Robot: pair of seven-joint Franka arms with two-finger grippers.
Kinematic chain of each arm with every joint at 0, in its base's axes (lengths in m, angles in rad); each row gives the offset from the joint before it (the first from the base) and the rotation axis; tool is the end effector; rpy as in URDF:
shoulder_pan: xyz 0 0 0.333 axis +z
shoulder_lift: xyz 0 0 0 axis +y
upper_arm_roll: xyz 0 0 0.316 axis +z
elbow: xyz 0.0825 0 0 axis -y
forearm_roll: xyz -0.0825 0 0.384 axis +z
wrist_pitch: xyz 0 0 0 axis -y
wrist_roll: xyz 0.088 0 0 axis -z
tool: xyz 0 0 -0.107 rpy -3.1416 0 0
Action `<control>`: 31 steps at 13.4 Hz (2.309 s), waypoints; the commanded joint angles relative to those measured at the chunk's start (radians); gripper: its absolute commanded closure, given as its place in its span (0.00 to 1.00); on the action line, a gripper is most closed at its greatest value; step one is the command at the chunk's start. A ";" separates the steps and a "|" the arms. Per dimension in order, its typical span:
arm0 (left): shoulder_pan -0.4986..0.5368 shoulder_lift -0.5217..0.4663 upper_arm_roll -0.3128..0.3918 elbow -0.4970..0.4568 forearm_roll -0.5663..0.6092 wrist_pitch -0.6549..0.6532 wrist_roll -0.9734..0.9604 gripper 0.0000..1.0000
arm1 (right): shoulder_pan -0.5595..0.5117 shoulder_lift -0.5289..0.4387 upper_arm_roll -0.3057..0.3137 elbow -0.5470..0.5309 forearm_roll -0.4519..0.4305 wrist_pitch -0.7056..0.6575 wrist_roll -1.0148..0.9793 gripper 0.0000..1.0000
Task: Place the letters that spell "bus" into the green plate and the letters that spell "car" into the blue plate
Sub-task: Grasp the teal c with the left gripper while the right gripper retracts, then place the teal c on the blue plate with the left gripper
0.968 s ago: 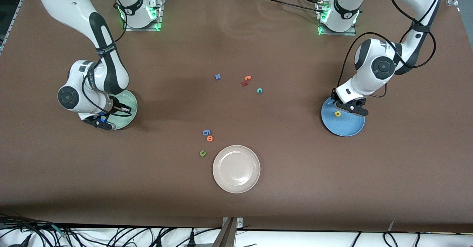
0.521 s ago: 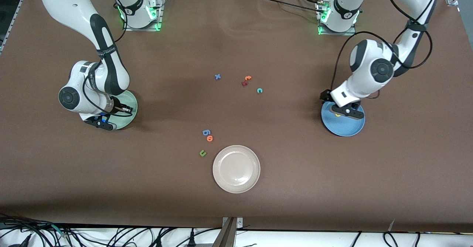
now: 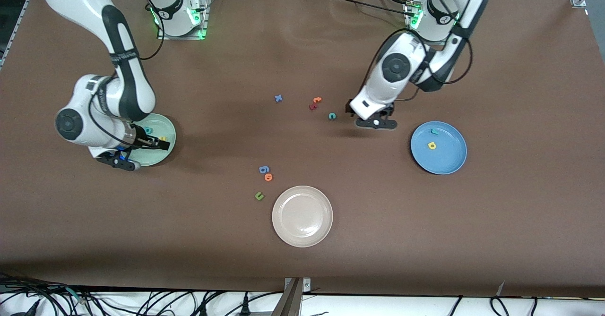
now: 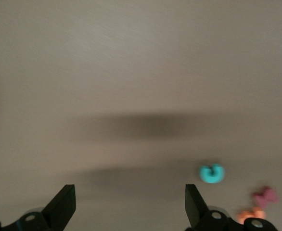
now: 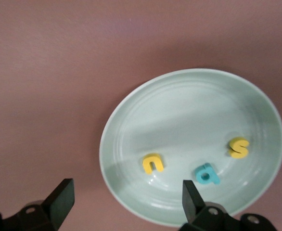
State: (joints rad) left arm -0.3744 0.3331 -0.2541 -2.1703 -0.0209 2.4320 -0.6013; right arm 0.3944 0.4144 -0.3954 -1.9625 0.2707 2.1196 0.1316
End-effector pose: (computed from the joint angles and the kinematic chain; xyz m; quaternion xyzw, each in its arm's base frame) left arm 0.4507 -0.3281 0.2383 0.9984 0.0000 -0.0527 0.0214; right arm 0.5892 0.0182 0.2603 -0.9837 0.1420 0.1082 0.0208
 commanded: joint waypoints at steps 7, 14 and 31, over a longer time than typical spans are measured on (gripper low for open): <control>-0.149 0.175 0.018 0.121 -0.011 0.055 -0.241 0.00 | -0.003 -0.081 -0.082 0.514 -0.070 -0.685 -0.026 0.01; -0.150 0.205 0.018 0.118 -0.005 0.104 -0.244 0.02 | -0.003 -0.115 -0.077 0.559 -0.096 -0.713 -0.024 0.00; -0.152 0.225 0.022 0.130 -0.005 0.105 -0.244 0.66 | -0.523 -0.239 0.524 0.429 -0.258 -0.567 -0.024 0.01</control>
State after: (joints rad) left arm -0.5083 0.5358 -0.2450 -2.0655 -0.0208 2.5321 -0.8395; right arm -0.0794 0.2337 0.0574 -1.4617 0.0579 1.5175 0.1119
